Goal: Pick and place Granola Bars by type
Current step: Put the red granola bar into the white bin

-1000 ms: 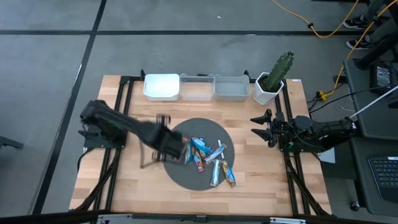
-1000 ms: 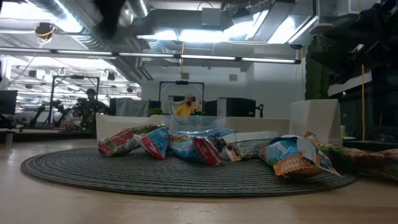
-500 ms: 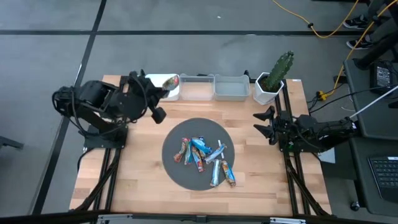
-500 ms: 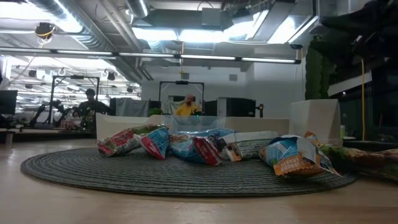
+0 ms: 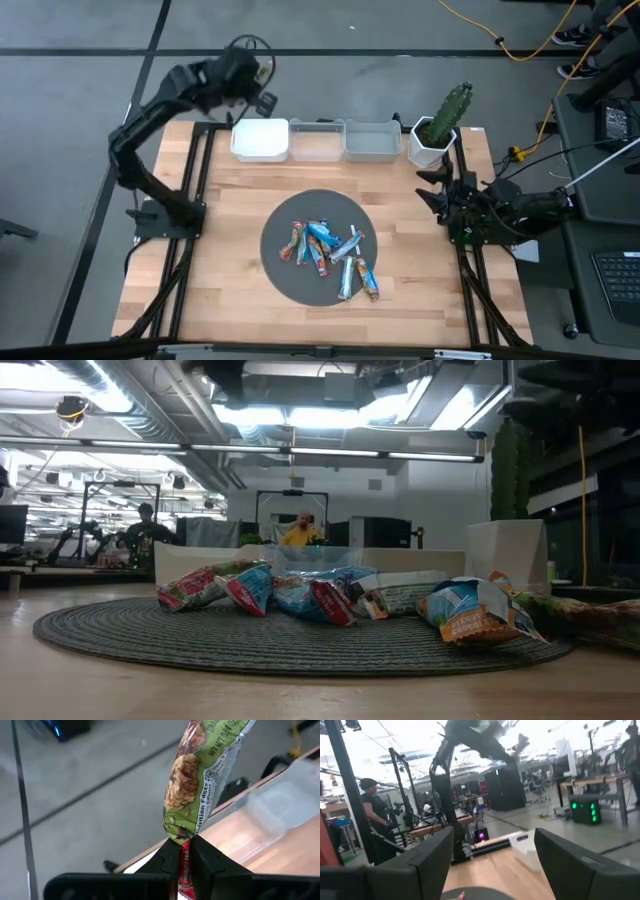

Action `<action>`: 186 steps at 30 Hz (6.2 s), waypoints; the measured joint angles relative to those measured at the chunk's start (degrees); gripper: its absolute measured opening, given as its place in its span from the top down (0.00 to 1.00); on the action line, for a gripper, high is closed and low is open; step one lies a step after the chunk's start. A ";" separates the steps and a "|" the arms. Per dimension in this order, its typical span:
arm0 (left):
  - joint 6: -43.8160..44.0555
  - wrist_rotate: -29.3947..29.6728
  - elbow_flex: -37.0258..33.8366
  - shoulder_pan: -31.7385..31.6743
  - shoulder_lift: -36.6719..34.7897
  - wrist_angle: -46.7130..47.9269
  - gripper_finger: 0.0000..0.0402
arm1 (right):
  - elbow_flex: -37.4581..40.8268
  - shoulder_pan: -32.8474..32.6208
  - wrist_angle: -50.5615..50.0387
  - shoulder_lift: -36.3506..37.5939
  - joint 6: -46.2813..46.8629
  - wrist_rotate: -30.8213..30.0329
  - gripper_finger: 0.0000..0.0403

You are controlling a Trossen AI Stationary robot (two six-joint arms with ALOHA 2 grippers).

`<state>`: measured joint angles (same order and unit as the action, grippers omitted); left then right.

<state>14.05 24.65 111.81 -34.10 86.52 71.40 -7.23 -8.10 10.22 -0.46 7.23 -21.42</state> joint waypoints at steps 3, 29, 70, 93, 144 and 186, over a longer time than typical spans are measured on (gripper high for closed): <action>-2.75 -5.47 0.00 -5.94 2.27 1.23 0.96 | -1.67 0.00 -0.13 -0.03 -3.29 -0.10 0.31; -6.71 -12.91 -37.22 -10.39 8.22 -12.92 0.94 | -2.45 0.00 -2.88 -0.08 -4.95 -4.62 0.31; 29.63 -19.66 -35.74 50.77 -16.78 -36.69 0.53 | -2.42 -0.02 -6.49 -0.05 -5.93 -3.94 0.31; 53.15 -12.21 -35.80 51.45 14.48 -20.37 0.24 | -2.42 -0.02 -8.82 -0.05 -6.06 2.18 0.31; 28.53 20.10 -8.29 47.57 -4.92 -13.20 0.97 | -2.40 -0.02 -8.89 -0.08 -7.18 2.09 0.31; 3.37 -14.93 -46.58 -9.58 -4.39 -21.09 0.96 | -2.40 -0.02 -13.55 -0.08 -2.26 -1.15 0.31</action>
<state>17.41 9.72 65.22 -43.68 82.13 50.31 -9.63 -8.12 -3.33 -0.54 4.97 -22.57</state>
